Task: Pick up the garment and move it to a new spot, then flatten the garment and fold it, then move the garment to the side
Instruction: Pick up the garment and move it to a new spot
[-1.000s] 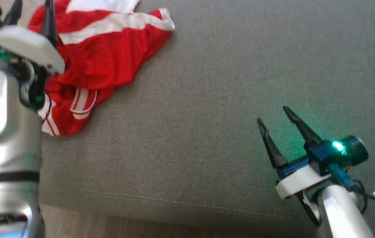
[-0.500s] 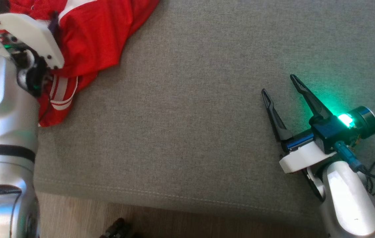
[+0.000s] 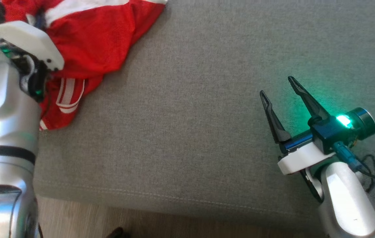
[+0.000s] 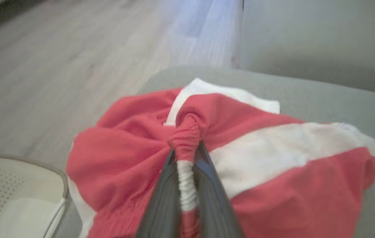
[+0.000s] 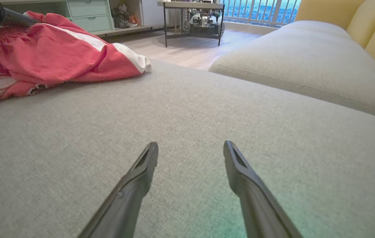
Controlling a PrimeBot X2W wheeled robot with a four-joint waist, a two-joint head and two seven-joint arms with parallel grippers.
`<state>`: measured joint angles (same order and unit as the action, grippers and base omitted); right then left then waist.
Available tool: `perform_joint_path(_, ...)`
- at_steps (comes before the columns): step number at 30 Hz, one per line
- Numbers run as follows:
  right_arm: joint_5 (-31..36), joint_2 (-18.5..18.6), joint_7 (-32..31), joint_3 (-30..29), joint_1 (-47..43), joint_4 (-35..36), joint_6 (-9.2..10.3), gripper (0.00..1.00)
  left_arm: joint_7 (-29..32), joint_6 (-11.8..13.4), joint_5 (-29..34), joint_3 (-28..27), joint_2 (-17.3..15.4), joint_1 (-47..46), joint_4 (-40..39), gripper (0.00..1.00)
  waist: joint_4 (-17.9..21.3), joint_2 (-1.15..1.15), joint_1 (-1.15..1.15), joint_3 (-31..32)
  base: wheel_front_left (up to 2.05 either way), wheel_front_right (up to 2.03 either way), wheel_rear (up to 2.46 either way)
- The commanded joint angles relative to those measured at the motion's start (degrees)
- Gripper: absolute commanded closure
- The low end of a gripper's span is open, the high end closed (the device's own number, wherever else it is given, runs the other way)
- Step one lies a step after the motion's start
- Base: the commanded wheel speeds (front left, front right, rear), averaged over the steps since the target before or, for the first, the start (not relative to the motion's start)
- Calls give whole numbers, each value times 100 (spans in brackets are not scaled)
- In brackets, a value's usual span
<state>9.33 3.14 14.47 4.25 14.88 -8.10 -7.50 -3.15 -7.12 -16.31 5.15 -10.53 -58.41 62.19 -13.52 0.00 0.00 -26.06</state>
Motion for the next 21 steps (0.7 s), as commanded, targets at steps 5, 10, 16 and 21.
perform_joint_path(5,-263,-26,52,231,-61,98,1,0,-606,-24,84,95,-497,-439,-480,100,176,0,0,597,0,0,0)
perform_joint_path(10,-492,-26,52,316,-204,75,1,0,-822,-29,135,250,-568,-535,-951,100,432,0,0,1046,0,0,0)
perform_joint_path(16,-748,-26,52,401,-285,225,1,0,-733,-31,108,374,-528,-467,-1644,100,893,0,0,1389,0,0,0)
perform_joint_path(21,-964,-26,52,444,-317,465,1,0,-308,-33,-4,552,-457,-255,-2509,100,1576,0,0,1616,0,0,0)
